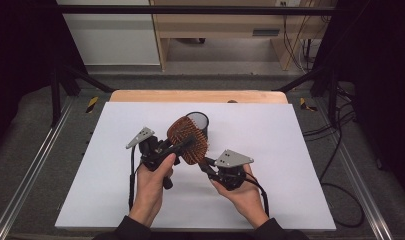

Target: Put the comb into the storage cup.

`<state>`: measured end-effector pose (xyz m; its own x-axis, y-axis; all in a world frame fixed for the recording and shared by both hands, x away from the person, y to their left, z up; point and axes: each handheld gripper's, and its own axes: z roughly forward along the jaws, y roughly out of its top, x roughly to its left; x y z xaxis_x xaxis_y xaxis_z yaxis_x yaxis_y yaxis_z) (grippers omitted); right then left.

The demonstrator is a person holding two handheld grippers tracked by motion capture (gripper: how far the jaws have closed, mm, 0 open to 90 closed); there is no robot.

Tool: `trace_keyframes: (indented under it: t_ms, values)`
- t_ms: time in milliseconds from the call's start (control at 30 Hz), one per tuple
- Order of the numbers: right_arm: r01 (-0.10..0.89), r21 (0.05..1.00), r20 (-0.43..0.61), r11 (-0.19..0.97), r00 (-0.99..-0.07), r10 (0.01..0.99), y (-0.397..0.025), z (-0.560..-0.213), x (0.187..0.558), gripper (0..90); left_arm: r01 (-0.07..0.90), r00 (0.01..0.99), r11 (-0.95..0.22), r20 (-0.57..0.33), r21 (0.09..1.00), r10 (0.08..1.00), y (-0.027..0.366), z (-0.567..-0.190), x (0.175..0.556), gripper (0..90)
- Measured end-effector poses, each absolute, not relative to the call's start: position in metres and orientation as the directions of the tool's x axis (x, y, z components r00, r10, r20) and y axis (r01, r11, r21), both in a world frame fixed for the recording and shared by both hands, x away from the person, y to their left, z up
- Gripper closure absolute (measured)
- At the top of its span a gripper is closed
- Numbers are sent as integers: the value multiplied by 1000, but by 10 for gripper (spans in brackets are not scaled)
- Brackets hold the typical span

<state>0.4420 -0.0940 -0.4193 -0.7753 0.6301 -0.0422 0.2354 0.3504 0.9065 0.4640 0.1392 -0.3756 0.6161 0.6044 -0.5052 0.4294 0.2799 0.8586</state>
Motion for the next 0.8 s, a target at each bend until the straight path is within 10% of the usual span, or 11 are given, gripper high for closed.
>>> trace_keyframes:
  t_ms: [233, 800]
  values:
    - [237, 907, -40, 347, -773, 633, -90, -423, 442, 708, 400, 642, 254, -467, 881, 608, 136, -375, 462, 518]
    - [260, 930, 6, 258, -717, 697, -109, -419, 432, 232, 300, 641, 216, -364, 929, 676, 168, -370, 456, 518]
